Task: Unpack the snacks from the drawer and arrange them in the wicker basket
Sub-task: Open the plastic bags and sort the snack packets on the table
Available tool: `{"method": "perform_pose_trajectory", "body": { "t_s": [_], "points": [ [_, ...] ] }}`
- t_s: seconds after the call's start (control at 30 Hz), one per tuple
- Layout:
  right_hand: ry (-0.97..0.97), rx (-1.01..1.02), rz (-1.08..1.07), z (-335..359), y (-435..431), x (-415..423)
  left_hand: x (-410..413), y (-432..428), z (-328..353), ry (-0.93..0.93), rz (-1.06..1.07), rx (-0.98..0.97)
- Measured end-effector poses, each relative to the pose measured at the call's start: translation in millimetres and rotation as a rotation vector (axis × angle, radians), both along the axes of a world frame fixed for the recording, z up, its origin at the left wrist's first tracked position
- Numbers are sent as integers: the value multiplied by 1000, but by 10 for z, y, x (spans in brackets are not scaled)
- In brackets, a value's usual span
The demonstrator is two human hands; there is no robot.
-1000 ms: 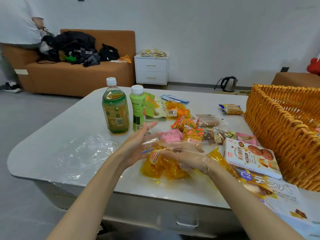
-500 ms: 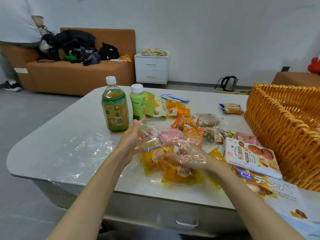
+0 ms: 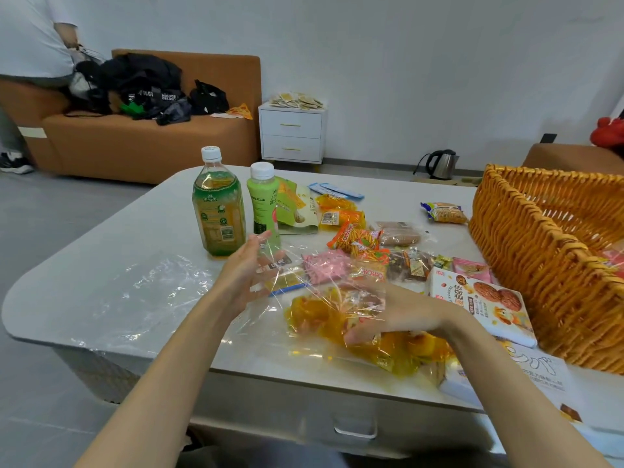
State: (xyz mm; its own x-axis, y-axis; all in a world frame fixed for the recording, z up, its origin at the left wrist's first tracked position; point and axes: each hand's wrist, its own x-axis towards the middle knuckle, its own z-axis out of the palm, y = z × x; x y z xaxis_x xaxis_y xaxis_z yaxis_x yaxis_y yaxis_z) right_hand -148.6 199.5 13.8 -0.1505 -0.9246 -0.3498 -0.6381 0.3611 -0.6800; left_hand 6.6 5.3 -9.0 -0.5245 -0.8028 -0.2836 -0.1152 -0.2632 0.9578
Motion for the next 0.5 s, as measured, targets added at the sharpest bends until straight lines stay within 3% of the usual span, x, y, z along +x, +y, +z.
{"method": "perform_pose_trajectory", "body": {
  "t_s": [0.07,0.23,0.4,0.5],
  "points": [
    [59,43,65,44,1,24,-11,23,-17,1,-20,7],
    [-31,46,96,83,-51,24,2,14,-15,-6,-9,22],
    [-128,21,-5,46,31,-128,18,-47,-10,24,21,27],
    [-73,88,12,44,80,-176,9,-43,7,38,25,47]
  ]
}}
